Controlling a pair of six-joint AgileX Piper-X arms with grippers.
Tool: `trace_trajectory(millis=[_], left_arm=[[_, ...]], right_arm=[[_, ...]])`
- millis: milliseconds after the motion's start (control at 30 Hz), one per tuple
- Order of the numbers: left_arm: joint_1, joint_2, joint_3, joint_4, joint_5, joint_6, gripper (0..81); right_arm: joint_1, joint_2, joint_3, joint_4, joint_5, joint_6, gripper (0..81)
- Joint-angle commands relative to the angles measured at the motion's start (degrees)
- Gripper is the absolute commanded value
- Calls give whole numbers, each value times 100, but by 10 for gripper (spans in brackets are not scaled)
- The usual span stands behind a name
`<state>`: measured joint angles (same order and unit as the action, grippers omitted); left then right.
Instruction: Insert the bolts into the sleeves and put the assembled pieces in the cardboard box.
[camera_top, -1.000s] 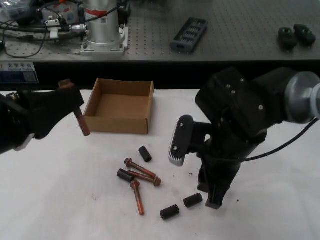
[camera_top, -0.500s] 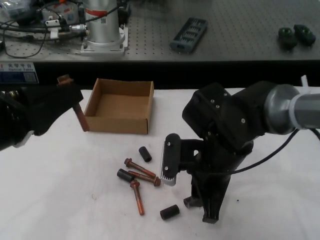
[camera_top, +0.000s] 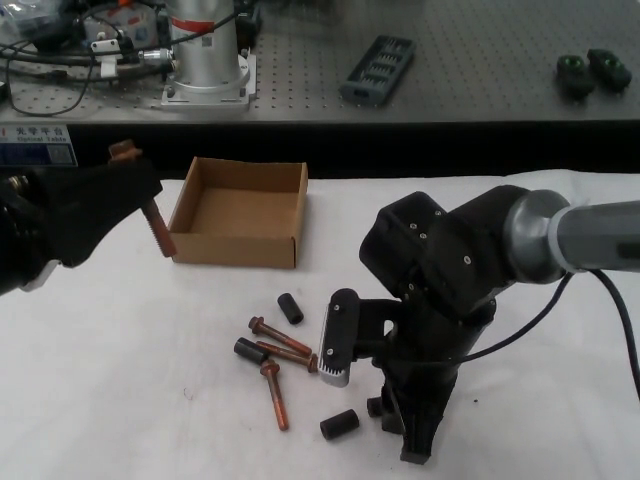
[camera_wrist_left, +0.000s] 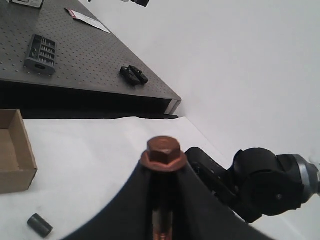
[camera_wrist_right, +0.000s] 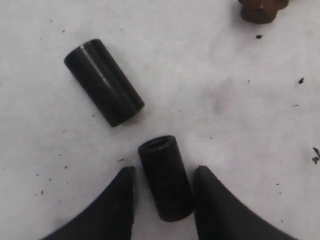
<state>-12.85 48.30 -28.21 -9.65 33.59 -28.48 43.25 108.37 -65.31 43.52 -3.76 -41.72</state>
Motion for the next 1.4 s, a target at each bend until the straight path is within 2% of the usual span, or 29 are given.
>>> trace_trajectory(millis=[0,133,167,267,433,533,633,767,867,1000,1133,1367], left_arm=[[19,-60,-33,-127,-32,12,6],[19,-59,-33,-113,-32,12,6],[19,-59,-33,-103,-32,12,6],[19,-59,-33,-55,-32,12,6],[19,100,-33,-81,-167,12,6],[19,419,-33,-408,-105,12,6],[4,823,-33,-1339,188,-72,6],[-79,1455,-74,-2612,189,-698,6],[-239,1969,-239,-2832,310,-1115,6],[-595,2542,-591,-3022,488,-1317,6],[-949,2898,-880,-3170,398,-1316,6],[-1385,3482,-921,-3158,164,-977,6]], right_arm=[[21,141,-20,-39,-110,104,202],[21,100,-20,-39,-65,493,8],[21,70,-20,-39,-65,817,39],[-30,-77,-20,-39,-224,1547,49],[-322,-721,91,-231,-1046,1687,49],[-735,-1472,488,-802,-1684,1996,49],[-1227,-2168,1017,-1553,-2514,2563,49],[-1699,-2974,1807,-2688,-3378,3067,51],[-1921,-3390,2383,-3354,-3867,3220,51],[-1926,-3457,3141,-4452,-4191,3411,51],[-1840,-3429,3749,-5650,-4208,3577,51],[-1841,-3229,4146,-6268,-4142,3597,51]])
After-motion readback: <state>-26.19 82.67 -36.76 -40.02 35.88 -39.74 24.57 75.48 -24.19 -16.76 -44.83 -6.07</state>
